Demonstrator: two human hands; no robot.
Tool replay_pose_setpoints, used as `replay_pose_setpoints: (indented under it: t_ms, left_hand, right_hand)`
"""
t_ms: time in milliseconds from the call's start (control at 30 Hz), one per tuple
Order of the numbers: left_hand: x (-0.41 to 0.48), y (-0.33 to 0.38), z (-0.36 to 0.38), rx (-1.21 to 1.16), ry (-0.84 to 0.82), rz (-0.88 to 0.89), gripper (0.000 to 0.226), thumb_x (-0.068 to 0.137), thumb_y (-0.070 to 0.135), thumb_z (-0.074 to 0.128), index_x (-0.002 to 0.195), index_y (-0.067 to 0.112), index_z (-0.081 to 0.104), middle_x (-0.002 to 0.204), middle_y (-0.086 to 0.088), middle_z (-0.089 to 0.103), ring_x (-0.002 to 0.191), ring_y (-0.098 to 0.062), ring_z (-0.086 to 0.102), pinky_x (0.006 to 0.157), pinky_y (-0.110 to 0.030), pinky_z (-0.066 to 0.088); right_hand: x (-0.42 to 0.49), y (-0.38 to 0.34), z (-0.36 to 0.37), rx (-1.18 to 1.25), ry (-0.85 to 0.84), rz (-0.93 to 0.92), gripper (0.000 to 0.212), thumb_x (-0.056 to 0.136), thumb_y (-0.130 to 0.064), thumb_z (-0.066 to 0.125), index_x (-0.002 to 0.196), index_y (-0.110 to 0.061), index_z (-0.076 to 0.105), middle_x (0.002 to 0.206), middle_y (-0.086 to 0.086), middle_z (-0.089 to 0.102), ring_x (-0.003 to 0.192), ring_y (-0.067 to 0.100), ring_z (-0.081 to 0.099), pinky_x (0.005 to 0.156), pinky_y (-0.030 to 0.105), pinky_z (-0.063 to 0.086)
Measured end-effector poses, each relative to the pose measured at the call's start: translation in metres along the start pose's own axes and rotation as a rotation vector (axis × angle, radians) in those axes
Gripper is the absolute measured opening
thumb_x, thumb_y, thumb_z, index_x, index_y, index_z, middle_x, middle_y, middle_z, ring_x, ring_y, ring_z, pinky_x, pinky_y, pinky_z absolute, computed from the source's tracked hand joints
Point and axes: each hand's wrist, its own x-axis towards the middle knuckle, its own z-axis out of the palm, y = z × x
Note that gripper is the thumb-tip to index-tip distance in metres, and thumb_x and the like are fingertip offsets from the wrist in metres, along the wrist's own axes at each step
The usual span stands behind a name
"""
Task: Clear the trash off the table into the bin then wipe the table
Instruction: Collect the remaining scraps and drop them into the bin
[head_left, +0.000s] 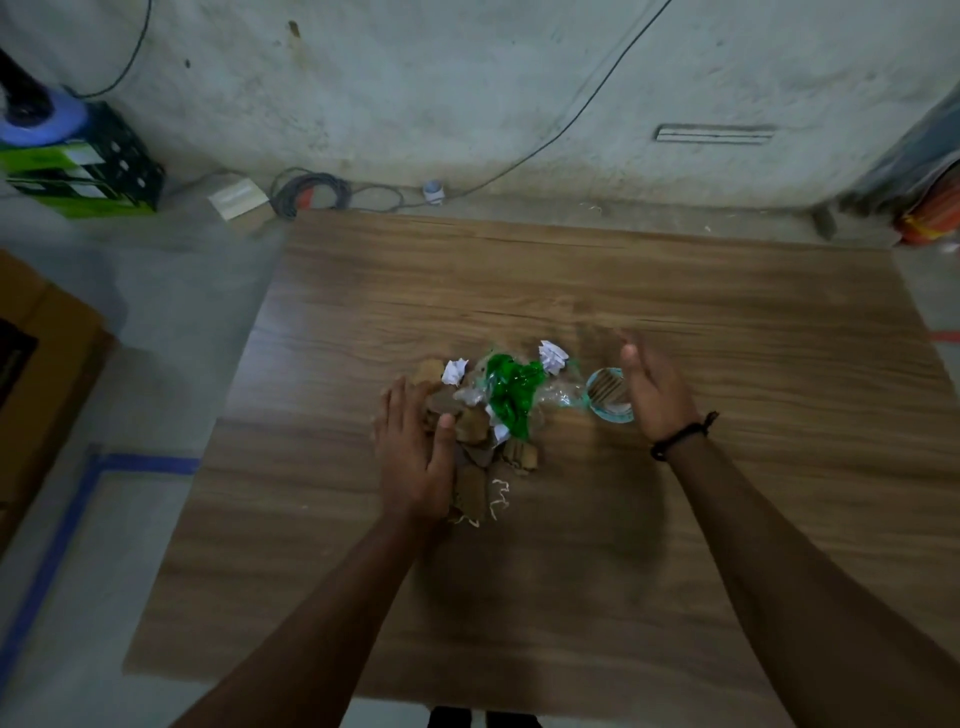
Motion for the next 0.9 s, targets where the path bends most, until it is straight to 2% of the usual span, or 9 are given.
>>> replay_pose_setpoints:
  t_ms: [67,167,267,367,500,633,733,800,900]
  left_hand:
    - [-0.009,0.002,0.009,-0.002,0.005,-0.022,0.057,0.092,0.054,0.027,0.143,0.03,0.034,0.158,-0.001,0.022,0.146,-0.019,0.014,0.116,-0.055,0.017]
    - [-0.014,0.009,0.02,0.021,0.054,-0.064,0.059,0.092,0.051,0.025,0.143,0.024,0.035,0.158,-0.005,0.023,0.147,-0.02,0.012,0.117,-0.053,0.013]
    - [-0.013,0.013,0.025,0.035,0.082,-0.105,0.062,0.09,0.054,0.023,0.142,0.023,0.037,0.159,-0.008,0.019,0.148,-0.021,0.007,0.118,-0.051,0.006]
    - [-0.005,0.012,0.03,0.007,0.064,-0.08,0.057,0.091,0.055,0.024,0.138,0.028,0.04,0.158,-0.007,0.019,0.148,-0.018,0.006,0.119,-0.048,0.002]
    - [0.0,0.015,0.037,-0.088,0.053,-0.065,0.056,0.091,0.054,0.026,0.132,0.021,0.048,0.149,-0.006,0.041,0.143,-0.021,0.027,0.119,-0.048,0.008]
    - [0.0,0.02,0.043,-0.173,0.09,-0.093,0.051,0.093,0.051,0.028,0.129,0.022,0.048,0.133,0.001,0.056,0.127,-0.015,0.045,0.112,-0.052,0.026]
    - [-0.001,0.02,0.049,-0.249,0.12,-0.129,0.054,0.093,0.056,0.028,0.126,0.02,0.051,0.118,0.002,0.059,0.112,-0.019,0.053,0.095,-0.05,0.044]
    - [0.0,0.017,0.051,-0.29,0.136,-0.128,0.052,0.094,0.059,0.028,0.123,0.023,0.051,0.116,0.003,0.06,0.11,-0.019,0.055,0.091,-0.049,0.047]
    - [0.003,0.015,0.042,-0.315,0.17,-0.063,0.031,0.096,0.053,0.03,0.115,0.038,0.049,0.113,0.005,0.06,0.107,-0.018,0.056,0.089,-0.049,0.047]
  right_hand:
    - [0.006,0.004,0.013,-0.037,-0.131,0.005,0.06,0.094,-0.057,0.031,0.141,-0.023,0.045,0.145,0.004,0.047,0.134,0.021,0.043,0.109,0.031,0.03]
    - [0.016,0.002,0.031,-0.203,-0.246,-0.059,0.066,0.087,-0.065,0.021,0.143,-0.034,0.038,0.153,-0.002,0.037,0.145,0.017,0.024,0.119,0.049,0.01]
    - [0.02,-0.005,0.039,-0.235,-0.29,-0.095,0.058,0.089,-0.059,0.023,0.142,-0.04,0.038,0.154,-0.006,0.033,0.147,0.015,0.014,0.118,0.048,-0.002]
    - [0.013,-0.01,0.049,-0.275,-0.367,-0.175,0.057,0.088,-0.055,0.03,0.142,-0.038,0.038,0.155,-0.004,0.033,0.147,0.017,0.015,0.117,0.049,0.0]
    - [-0.009,-0.018,0.065,-0.236,-0.417,-0.242,0.06,0.087,-0.052,0.038,0.143,-0.029,0.041,0.153,-0.003,0.036,0.146,0.016,0.019,0.119,0.043,0.002]
    - [-0.034,-0.023,0.079,-0.203,-0.366,-0.263,0.066,0.085,-0.059,0.034,0.142,-0.026,0.042,0.149,-0.002,0.043,0.143,0.015,0.028,0.119,0.041,0.005]
    - [-0.047,-0.028,0.092,-0.112,-0.285,-0.234,0.064,0.085,-0.058,0.032,0.137,-0.024,0.048,0.143,-0.003,0.05,0.139,0.014,0.036,0.119,0.04,0.009]
    - [-0.047,-0.028,0.096,-0.032,-0.254,-0.216,0.06,0.087,-0.055,0.036,0.134,-0.021,0.051,0.138,-0.003,0.054,0.135,0.014,0.041,0.118,0.04,0.015]
    - [-0.041,-0.025,0.087,0.216,-0.26,-0.119,0.065,0.086,-0.056,0.044,0.135,-0.014,0.05,0.135,0.0,0.055,0.127,0.009,0.048,0.111,0.033,0.034]
